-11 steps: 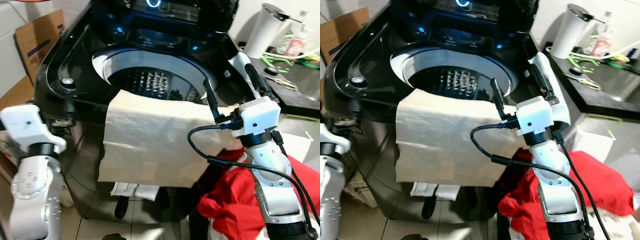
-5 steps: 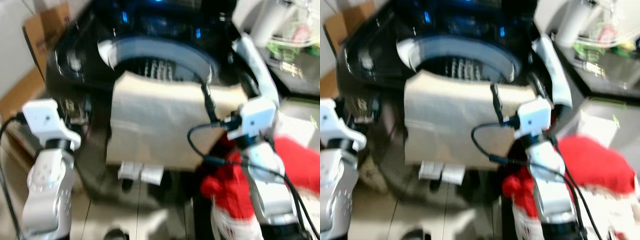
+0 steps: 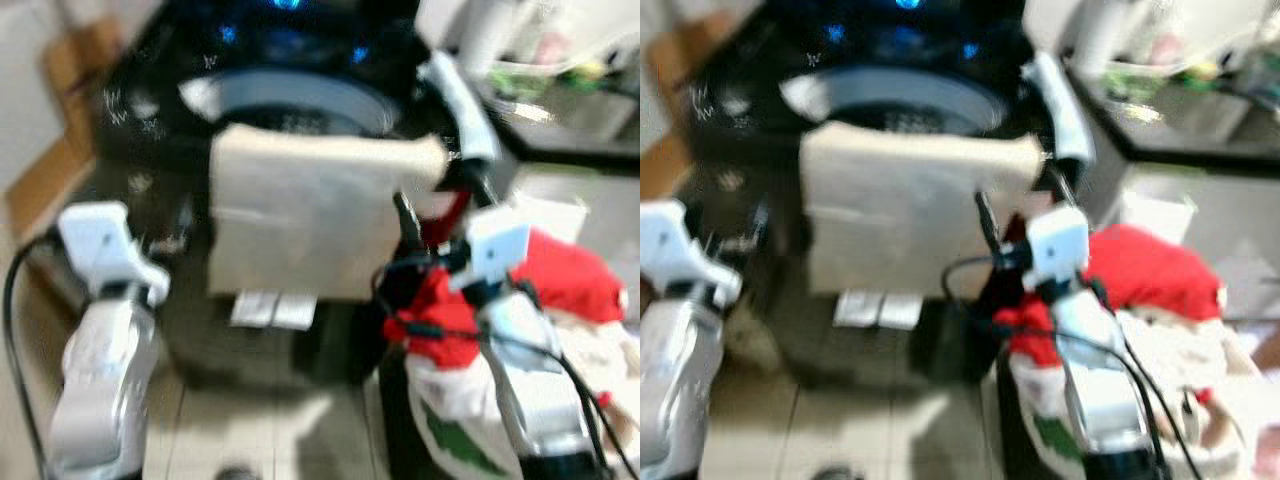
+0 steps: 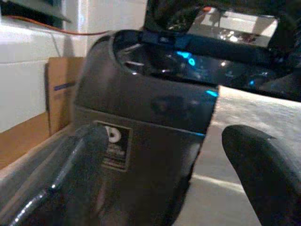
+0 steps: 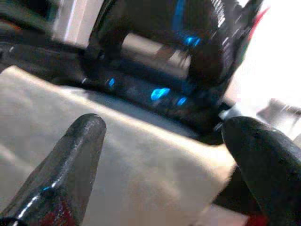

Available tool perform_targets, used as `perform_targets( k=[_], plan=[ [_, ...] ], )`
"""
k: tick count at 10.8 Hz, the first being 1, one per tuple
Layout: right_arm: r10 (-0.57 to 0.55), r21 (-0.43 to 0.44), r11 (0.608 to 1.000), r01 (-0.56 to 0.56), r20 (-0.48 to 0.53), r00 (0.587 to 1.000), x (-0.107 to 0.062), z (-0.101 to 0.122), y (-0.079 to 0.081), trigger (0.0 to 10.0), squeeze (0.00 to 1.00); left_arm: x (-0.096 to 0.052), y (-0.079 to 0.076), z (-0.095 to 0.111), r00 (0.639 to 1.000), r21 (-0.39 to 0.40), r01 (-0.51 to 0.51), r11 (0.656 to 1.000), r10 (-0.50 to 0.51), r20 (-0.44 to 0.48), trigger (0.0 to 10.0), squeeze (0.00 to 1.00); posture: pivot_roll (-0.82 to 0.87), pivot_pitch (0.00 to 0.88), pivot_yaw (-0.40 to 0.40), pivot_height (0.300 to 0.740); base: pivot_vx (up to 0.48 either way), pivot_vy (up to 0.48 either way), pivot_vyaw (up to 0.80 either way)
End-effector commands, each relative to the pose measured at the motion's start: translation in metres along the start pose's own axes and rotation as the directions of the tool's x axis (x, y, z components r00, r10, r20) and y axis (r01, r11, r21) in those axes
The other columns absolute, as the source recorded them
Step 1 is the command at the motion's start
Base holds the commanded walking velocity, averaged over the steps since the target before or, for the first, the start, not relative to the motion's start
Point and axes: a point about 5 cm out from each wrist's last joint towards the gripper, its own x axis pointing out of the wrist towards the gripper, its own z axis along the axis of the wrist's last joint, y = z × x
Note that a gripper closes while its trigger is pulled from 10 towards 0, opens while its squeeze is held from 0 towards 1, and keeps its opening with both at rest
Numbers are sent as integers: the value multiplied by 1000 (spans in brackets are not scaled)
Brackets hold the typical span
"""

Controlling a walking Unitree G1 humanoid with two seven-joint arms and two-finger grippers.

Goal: Clothes washing

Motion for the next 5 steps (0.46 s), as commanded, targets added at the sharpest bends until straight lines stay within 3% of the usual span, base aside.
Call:
perform_targets(
  k=[1, 5],
  plan=[
    [-13, 12, 1000, 14, -25, 1000, 1, -3, -5, 10000, 0, 2, -5, 0, 1000, 13, 29, 999, -29, -1, 10000, 0, 101, 0, -85, 740, 0, 0, -600],
    [-37, 14, 999, 38, -80, 996, -6, -16, -10, 10000, 0, 3, -15, -2, 997, 22, 83, 996, -83, -4, 10000, 0, 100, 0, -76, 740, 0, 0, -659]
  ],
)
